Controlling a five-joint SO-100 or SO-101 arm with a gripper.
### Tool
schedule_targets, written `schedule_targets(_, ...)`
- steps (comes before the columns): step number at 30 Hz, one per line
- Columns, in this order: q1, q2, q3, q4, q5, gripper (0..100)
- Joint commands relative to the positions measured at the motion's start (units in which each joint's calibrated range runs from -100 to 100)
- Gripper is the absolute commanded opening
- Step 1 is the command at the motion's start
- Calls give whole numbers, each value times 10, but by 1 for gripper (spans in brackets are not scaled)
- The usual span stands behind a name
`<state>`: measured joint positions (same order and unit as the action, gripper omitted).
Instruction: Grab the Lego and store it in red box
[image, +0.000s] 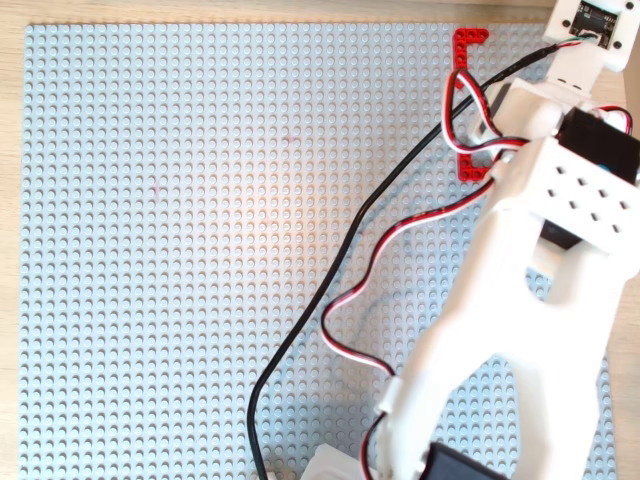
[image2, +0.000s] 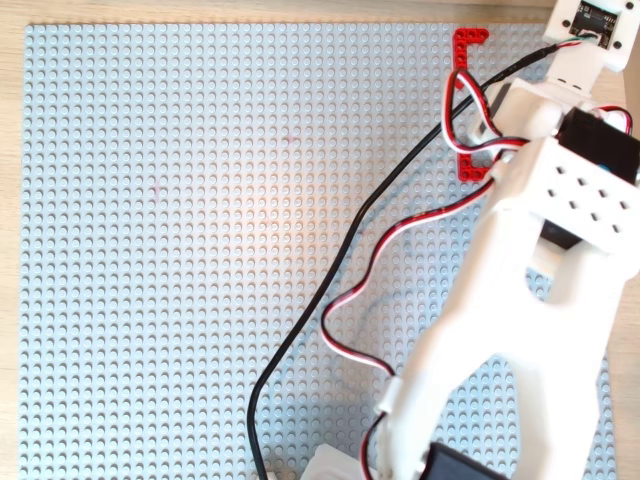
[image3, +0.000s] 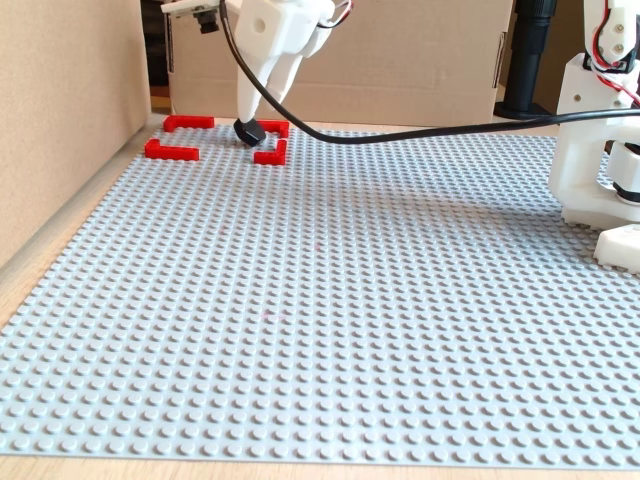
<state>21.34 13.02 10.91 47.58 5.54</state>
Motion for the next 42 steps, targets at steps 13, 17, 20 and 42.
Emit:
schedule_targets(13, -53, -186, -89, 208, -2, 2)
schedule_targets(17, -88, -306, -105, 294, -2, 2)
schedule_targets(20, -109, -398, -106, 344, -2, 2)
schedule_targets(42, -227, -963, 5, 516, -76, 2)
